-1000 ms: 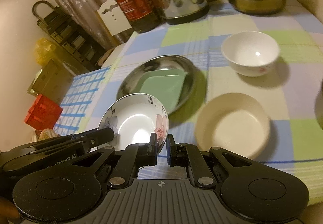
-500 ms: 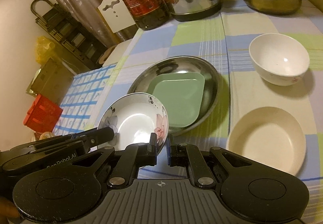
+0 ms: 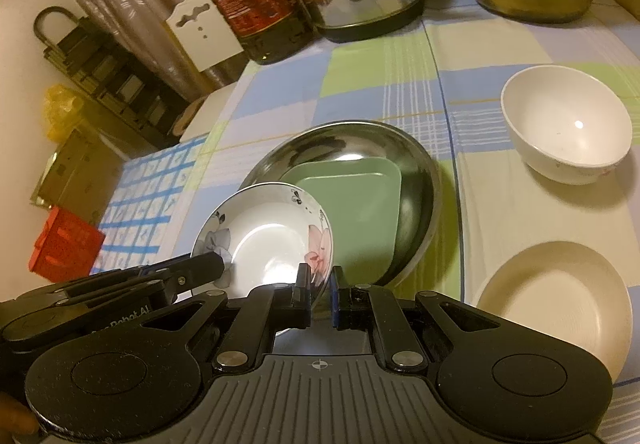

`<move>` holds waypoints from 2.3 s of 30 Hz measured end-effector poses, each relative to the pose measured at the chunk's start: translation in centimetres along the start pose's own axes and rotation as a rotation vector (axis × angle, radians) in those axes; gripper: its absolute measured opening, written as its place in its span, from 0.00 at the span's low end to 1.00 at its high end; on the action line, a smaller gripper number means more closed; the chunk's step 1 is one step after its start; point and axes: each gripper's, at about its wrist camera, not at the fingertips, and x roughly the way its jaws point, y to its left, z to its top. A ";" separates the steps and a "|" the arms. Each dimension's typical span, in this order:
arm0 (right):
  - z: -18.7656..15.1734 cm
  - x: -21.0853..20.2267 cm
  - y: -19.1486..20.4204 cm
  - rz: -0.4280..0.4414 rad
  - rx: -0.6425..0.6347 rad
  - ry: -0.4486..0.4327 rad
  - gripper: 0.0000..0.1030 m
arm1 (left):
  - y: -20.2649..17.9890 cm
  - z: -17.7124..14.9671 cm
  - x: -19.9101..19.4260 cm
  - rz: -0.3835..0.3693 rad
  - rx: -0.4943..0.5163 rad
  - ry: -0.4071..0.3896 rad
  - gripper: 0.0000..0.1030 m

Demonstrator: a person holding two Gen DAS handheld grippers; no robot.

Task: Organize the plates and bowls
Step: 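Lift the floral saucer with the right tool and carry it over the basin, then lower the saucer onto the green plate and open the right tool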

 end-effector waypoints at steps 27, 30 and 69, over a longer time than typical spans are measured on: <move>1.4 5.9 -0.7 -0.122 0.081 0.030 0.09 | 2.7 2.3 8.2 -0.050 0.052 0.108 0.08; 1.7 6.8 -0.8 -0.137 0.079 0.037 0.09 | 2.9 2.5 9.2 -0.052 0.057 0.122 0.08; 0.0 -0.8 0.6 -0.033 0.123 -0.092 0.52 | 1.3 1.8 1.5 -0.066 0.101 0.053 0.22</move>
